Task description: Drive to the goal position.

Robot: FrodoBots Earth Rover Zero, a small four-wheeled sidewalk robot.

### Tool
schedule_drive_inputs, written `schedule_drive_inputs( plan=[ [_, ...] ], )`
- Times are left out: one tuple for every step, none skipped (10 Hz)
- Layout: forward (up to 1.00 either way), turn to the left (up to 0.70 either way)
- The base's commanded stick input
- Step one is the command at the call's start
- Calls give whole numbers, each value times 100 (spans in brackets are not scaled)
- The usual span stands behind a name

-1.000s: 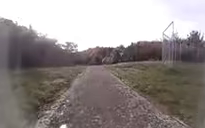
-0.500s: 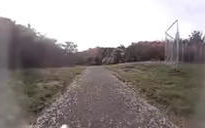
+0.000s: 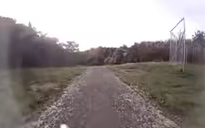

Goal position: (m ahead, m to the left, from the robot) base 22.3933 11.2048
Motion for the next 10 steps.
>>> schedule_drive_inputs(
  plan=[
    [70, 0],
    [70, 0],
    [70, 0],
    [70, 0],
    [70, 0],
    [70, 0],
    [70, 0],
    [70, 1],
    [70, 3],
    [70, 10]
  ],
)
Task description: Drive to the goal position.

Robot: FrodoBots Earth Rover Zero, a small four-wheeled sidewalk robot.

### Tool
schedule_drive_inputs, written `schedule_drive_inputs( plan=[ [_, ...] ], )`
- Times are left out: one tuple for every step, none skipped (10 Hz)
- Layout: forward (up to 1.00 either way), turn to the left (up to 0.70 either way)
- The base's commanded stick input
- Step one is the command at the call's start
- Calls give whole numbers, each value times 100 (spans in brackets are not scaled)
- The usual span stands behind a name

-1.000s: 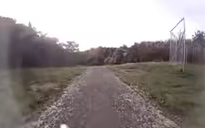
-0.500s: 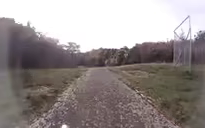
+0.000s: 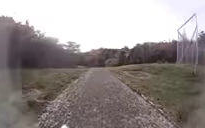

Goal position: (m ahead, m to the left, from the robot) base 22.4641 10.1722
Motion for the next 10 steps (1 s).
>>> schedule_drive_inputs(
  plan=[
    [70, 17],
    [70, 2],
    [70, 0],
    [70, 0],
    [70, 0],
    [70, 0],
    [70, 0],
    [70, 0],
    [70, 0],
    [70, 0]
  ],
)
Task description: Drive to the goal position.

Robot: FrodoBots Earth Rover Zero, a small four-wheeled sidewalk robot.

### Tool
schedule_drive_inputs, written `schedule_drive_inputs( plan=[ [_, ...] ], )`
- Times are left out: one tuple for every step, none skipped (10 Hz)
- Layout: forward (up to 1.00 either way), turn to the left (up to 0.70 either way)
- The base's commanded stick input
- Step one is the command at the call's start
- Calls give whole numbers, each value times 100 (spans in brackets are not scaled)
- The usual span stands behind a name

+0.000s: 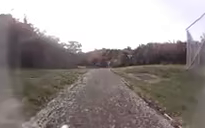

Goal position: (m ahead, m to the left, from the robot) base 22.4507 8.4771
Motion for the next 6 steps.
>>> schedule_drive_inputs(
  plan=[
    [70, 0],
    [70, 0],
    [70, 0],
    [70, 0],
    [70, 0],
    [70, 0]
  ],
)
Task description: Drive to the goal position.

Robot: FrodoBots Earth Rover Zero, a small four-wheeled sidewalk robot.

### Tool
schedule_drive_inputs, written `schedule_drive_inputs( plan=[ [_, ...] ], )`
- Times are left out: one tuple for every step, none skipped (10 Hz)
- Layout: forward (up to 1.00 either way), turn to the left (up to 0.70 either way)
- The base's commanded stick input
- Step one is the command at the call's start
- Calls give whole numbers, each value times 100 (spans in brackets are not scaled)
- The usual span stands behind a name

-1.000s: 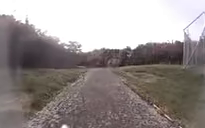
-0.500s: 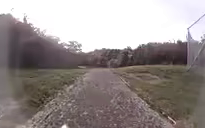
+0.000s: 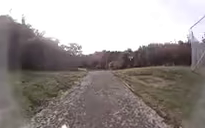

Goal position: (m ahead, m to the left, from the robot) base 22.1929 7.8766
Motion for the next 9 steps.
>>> schedule_drive_inputs(
  plan=[
    [70, 0],
    [70, 0],
    [70, 0],
    [70, 0],
    [70, 0],
    [70, 0],
    [70, 0],
    [70, 0],
    [70, 0]
  ],
)
